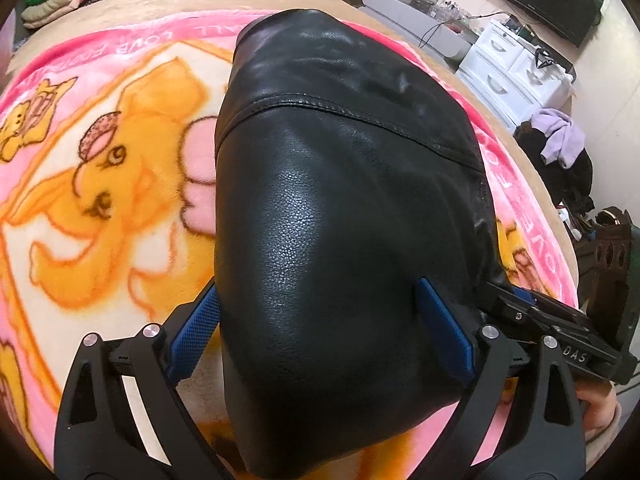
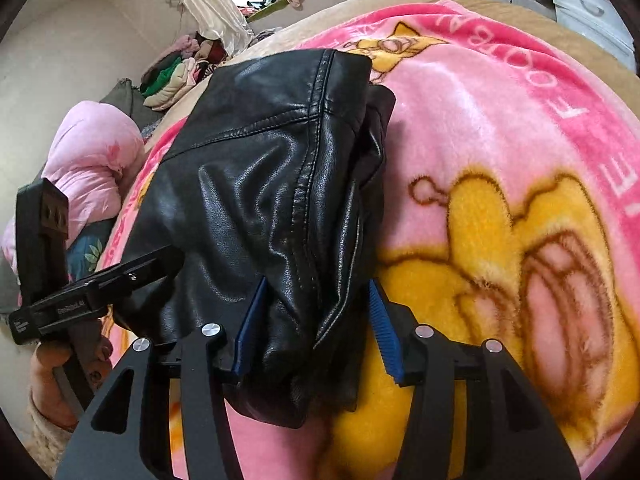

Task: Fold large clothes
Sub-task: 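Pull both open grippers back from the folded jacket bundle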

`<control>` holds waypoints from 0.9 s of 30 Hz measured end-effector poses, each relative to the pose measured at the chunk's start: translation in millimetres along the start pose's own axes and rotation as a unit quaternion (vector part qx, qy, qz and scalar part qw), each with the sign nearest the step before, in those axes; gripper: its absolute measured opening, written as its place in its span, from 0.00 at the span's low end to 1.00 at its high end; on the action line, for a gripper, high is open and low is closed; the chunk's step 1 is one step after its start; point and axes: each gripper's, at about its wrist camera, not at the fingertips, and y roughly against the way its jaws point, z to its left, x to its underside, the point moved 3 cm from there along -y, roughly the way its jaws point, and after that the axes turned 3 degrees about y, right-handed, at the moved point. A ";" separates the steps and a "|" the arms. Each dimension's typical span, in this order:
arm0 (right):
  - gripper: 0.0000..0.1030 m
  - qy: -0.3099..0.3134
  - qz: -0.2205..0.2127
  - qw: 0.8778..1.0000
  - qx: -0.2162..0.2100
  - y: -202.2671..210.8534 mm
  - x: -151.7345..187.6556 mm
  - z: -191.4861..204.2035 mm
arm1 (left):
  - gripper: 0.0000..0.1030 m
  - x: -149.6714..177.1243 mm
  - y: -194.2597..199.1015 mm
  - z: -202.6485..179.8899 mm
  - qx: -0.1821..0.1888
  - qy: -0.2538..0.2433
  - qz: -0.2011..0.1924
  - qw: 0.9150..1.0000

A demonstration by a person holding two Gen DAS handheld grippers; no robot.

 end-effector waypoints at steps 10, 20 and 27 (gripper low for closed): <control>0.70 -0.009 -0.023 0.999 0.021 20.3 -2.4 1.1 | 0.87 -2.2 3.8 3.1 0.015 0.017 0.003 1.000; 0.79 -0.015 -0.048 0.998 0.027 32.8 0.0 3.6 | 0.91 1.5 20.1 7.6 0.011 0.016 -0.009 1.000; 0.88 -0.004 -0.063 0.997 0.041 39.9 4.6 9.2 | 0.91 -0.6 29.9 7.1 0.002 0.014 -0.013 1.000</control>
